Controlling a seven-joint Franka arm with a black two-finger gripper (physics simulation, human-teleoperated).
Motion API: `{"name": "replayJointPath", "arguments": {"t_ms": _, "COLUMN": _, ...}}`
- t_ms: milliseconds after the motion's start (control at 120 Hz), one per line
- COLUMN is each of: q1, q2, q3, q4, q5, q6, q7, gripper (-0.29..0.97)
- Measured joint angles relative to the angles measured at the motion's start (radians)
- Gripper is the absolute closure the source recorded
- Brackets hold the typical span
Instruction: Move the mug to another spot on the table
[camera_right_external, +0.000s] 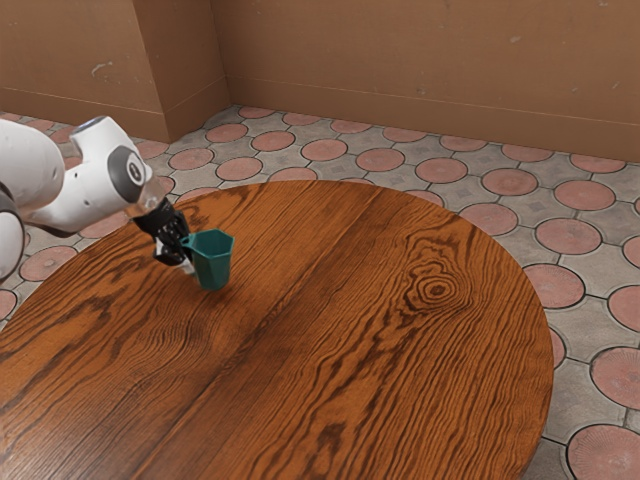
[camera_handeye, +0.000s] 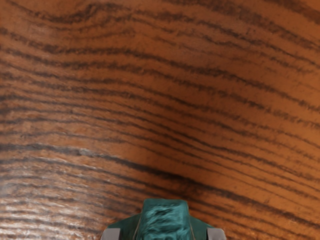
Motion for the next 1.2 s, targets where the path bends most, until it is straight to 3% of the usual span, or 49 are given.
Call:
{"name": "replayJointPath", "arguments": {"t_ms": 667, "q1": -0.085, "q2": -0.013, "q3": -0.001, "q4": -0.054, "q5": -0.200, "q6": -0.092, "q7": 0.127, "gripper": 0.59}}
{"name": "replayJointPath", "arguments": {"t_ms": 1200, "q1": -0.103, "q2": 0.018, "q3": -0.015, "q4": -0.053, "q5": -0.267, "q6": -0.110, "q7": 0.198, "gripper": 0.59}}
